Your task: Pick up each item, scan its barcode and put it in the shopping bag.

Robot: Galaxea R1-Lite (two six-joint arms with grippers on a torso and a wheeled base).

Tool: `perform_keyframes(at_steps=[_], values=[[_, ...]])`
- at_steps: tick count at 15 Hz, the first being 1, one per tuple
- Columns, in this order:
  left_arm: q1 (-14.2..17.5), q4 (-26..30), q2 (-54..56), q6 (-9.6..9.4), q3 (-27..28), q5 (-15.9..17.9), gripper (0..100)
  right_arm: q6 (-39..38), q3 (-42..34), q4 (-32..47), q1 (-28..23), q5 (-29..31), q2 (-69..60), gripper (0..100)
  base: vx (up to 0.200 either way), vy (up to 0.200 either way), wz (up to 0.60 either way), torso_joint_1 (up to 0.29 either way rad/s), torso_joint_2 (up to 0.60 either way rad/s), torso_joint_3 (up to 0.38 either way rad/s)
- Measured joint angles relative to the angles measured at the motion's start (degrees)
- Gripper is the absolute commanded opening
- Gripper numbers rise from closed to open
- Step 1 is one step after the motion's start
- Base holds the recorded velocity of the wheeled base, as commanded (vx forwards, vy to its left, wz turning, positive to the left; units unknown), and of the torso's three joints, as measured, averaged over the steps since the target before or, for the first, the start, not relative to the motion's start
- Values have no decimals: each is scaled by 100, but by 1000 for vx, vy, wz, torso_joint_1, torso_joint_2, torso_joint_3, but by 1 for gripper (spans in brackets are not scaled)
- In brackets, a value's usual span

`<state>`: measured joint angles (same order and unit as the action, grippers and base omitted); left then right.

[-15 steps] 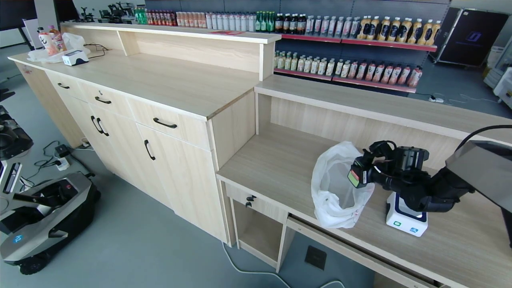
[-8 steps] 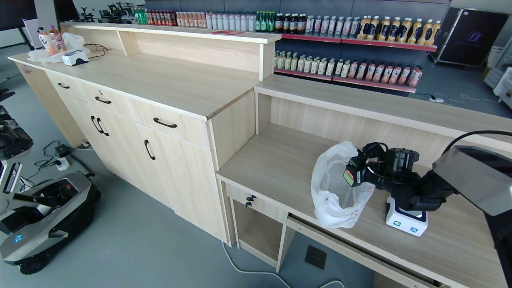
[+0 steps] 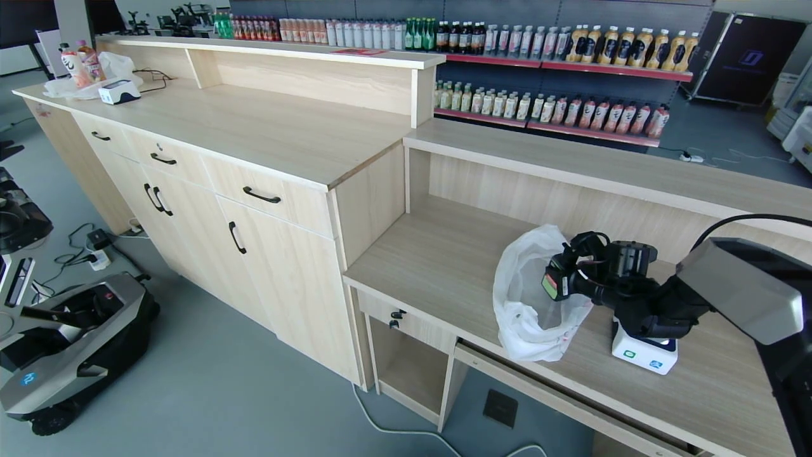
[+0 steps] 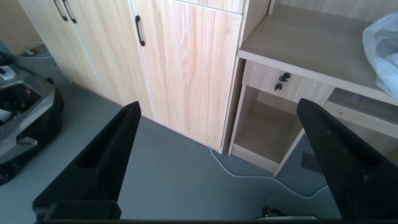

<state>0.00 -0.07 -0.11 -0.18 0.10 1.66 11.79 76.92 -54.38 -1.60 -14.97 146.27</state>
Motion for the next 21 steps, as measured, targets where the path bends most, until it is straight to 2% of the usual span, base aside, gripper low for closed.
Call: perform_keyframes(at_steps=[1,6,9,13,15,17,19,21], values=[[0,0,0,0,0,1,100,-2,33,-9,26,2,23,100,0,0,0,0,0,0],[0,0,0,0,0,0,100,-16,50,0,74,4,-74,100,0,0,0,0,0,0],[0,0,0,0,0,0,100,20,-176,115,74,4,-716,100,0,0,0,0,0,0],[0,0,0,2,0,0,100,745,-1465,183,-243,33,-2433,100,0,0,-150,1,1,1],[0,5,0,0,0,0,100,1248,-2464,383,-667,46,-3495,100,0,0,-600,-110,185,90],[-5,0,0,0,0,0,100,1643,-3432,758,-1381,68,-4625,100,0,0,-600,-17,56,22],[0,-2,0,0,0,1,100,1791,-4016,1648,-2216,90,-5670,100,0,0,-600,-10,14,17],[0,0,0,0,0,0,100,1826,-4358,2895,-3174,416,-6562,100,0,0,-600,-10,0,7]])
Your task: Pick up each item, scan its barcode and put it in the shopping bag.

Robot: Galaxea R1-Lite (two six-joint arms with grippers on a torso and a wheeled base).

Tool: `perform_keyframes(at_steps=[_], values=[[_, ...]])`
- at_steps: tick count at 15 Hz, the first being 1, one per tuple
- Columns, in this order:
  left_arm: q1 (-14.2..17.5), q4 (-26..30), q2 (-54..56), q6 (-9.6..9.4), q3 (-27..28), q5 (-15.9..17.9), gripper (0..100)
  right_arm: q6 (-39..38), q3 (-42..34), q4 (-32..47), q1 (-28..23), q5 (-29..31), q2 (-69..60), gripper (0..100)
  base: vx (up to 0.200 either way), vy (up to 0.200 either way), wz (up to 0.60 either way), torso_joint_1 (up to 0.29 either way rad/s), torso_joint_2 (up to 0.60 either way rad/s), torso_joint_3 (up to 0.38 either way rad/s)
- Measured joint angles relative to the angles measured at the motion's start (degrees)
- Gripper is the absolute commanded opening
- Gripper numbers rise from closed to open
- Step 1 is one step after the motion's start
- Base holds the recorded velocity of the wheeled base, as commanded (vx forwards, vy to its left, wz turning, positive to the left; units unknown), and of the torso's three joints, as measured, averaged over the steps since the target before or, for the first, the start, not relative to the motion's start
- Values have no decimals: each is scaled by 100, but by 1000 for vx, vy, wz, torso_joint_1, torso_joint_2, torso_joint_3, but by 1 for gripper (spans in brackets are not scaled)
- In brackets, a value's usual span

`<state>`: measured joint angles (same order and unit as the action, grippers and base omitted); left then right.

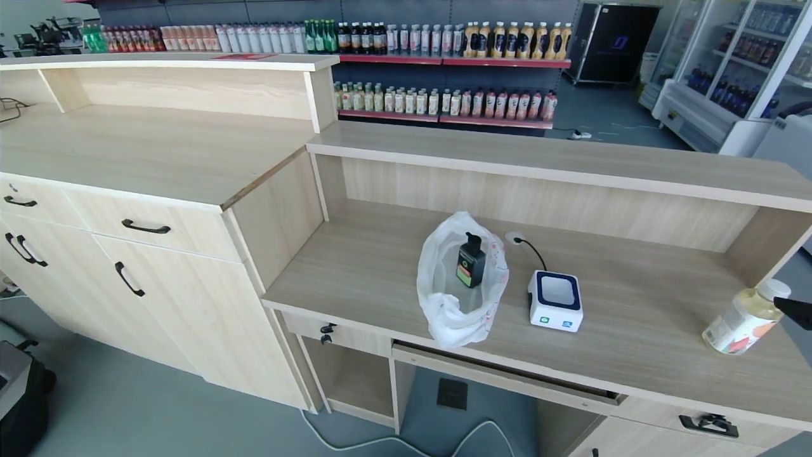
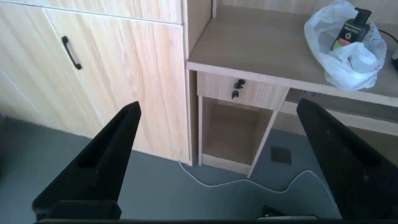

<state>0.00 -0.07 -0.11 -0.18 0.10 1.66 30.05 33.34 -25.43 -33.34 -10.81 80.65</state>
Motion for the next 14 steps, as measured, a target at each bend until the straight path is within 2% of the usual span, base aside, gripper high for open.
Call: perform_keyframes(at_steps=[1,3,6,8,11,14], values=[[0,0,0,0,0,0,100,-5,-99,389,-384,301,-297,100,0,0,-600,-2,2,7],[0,0,0,0,0,0,100,-191,-193,535,-965,764,-588,100,0,0,0,0,0,0],[0,0,0,0,0,0,100,-917,-212,-155,-1398,839,-210,100,0,0,0,0,0,0],[0,0,0,0,0,0,100,-1330,-204,-812,-1492,592,358,100,0,0,0,0,0,0],[0,0,0,0,0,1,100,-1371,-132,-1812,-1519,-475,1334,100,0,0,0,0,0,0],[0,0,0,0,0,0,100,-1253,-55,-2498,-1298,-623,2175,100,0,0,0,0,0,0]])
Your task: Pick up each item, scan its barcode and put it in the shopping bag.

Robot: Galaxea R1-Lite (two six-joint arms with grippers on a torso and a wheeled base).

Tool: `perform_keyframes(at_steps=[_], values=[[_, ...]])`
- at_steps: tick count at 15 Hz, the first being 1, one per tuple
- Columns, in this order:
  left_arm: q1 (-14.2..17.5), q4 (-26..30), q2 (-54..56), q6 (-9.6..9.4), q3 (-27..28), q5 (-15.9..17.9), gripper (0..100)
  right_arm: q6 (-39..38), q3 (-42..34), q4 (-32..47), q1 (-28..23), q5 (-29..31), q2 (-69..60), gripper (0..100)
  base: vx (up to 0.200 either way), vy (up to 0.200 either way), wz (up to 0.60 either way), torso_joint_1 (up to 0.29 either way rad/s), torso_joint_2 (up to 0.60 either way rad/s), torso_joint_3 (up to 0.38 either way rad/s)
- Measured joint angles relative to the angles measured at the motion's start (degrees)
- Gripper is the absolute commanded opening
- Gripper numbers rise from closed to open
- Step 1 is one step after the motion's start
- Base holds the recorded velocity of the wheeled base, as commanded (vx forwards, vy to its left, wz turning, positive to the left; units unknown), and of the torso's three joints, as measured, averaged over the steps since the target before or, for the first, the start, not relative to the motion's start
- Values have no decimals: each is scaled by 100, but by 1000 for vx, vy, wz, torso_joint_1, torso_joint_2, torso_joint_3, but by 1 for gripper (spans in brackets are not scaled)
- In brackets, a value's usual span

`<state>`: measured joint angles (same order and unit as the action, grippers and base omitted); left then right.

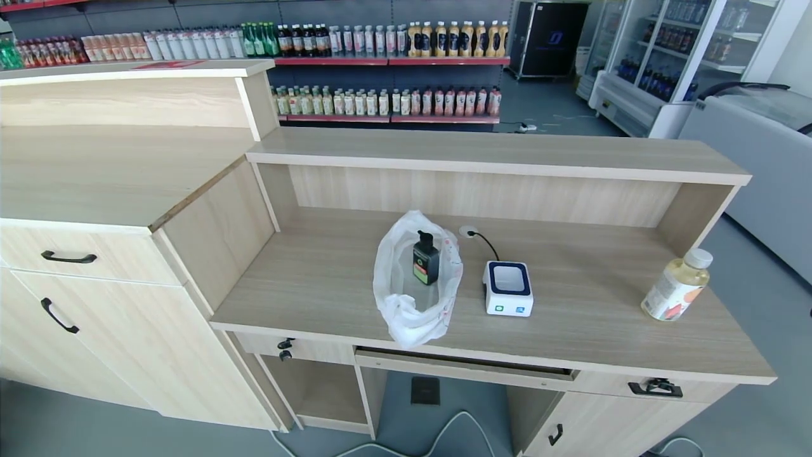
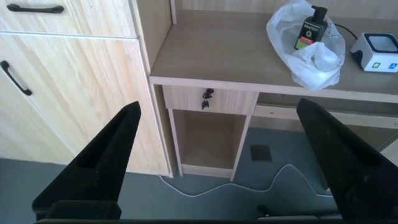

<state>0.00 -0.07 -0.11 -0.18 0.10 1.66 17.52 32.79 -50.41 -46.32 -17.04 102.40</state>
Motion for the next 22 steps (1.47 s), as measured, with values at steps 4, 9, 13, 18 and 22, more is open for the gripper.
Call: perform_keyframes(at_steps=[4,9,13,18,22], values=[[0,0,0,2,0,1,100,257,122,-1262,479,-15,1030,100,0,0,0,0,0,0],[0,0,1,0,0,0,100,278,290,-1942,1100,-6,1802,100,0,0,0,0,0,0],[0,0,0,0,0,0,100,286,700,-1976,1204,13,2186,100,0,0,0,0,0,0],[0,0,0,0,0,0,100,249,1051,-1930,1251,13,2558,100,0,0,0,0,0,0],[0,0,0,2,0,0,100,218,1368,-1938,1389,11,2855,100,0,0,0,0,0,0]])
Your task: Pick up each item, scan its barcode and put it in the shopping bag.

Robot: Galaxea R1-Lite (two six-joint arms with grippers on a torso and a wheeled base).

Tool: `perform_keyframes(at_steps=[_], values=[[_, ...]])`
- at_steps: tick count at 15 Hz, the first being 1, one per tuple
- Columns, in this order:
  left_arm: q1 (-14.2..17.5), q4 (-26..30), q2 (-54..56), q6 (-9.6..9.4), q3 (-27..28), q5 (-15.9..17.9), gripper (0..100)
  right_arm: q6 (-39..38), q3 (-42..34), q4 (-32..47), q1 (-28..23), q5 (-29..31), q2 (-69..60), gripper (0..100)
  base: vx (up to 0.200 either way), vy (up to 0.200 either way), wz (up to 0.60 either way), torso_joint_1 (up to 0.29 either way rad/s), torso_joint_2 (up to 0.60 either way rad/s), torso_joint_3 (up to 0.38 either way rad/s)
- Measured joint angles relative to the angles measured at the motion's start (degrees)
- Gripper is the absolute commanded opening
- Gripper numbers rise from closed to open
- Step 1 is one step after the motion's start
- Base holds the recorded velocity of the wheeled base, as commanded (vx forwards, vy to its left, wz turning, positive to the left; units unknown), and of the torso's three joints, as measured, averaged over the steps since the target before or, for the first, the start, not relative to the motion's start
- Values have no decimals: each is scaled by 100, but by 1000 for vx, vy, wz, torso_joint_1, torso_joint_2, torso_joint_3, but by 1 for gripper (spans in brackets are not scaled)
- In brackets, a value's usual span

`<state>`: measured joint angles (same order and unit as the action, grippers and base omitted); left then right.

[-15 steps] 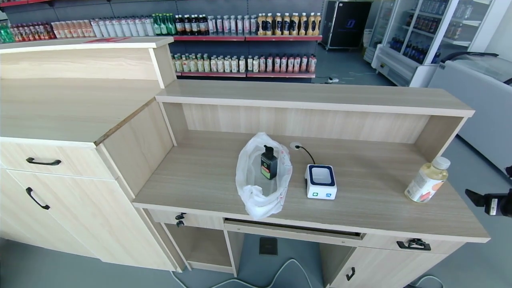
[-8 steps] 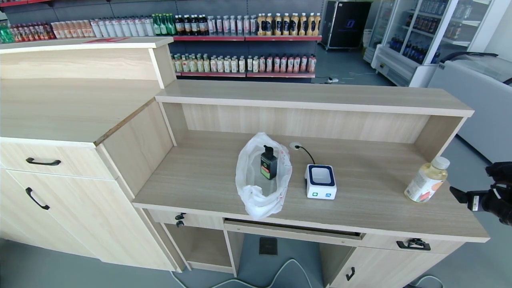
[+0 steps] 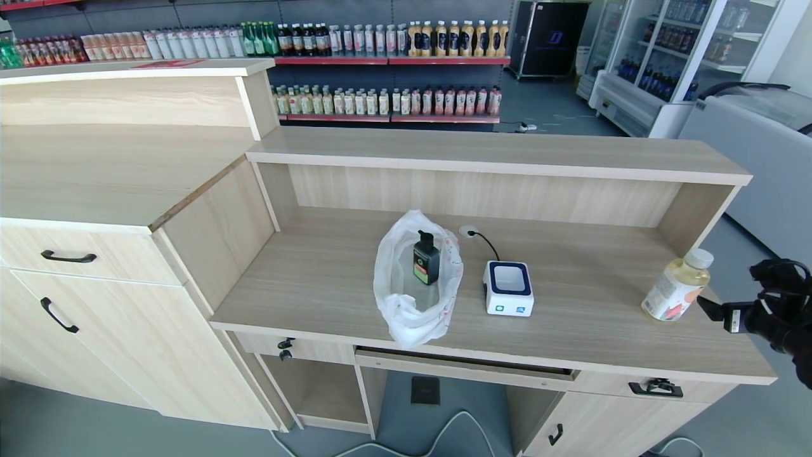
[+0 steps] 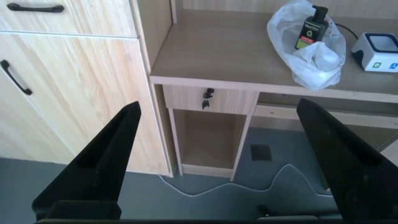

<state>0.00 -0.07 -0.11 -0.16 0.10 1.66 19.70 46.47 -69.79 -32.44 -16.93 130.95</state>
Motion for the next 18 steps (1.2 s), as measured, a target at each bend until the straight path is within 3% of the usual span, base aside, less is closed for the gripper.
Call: perform_keyframes(at_steps=[7,18], values=[[0,0,1,-2,0,0,100,-169,741,11,273,0,535,100,0,0,0,0,0,0],[0,0,1,-2,0,0,100,-240,959,-38,739,11,909,100,0,0,0,0,0,0]])
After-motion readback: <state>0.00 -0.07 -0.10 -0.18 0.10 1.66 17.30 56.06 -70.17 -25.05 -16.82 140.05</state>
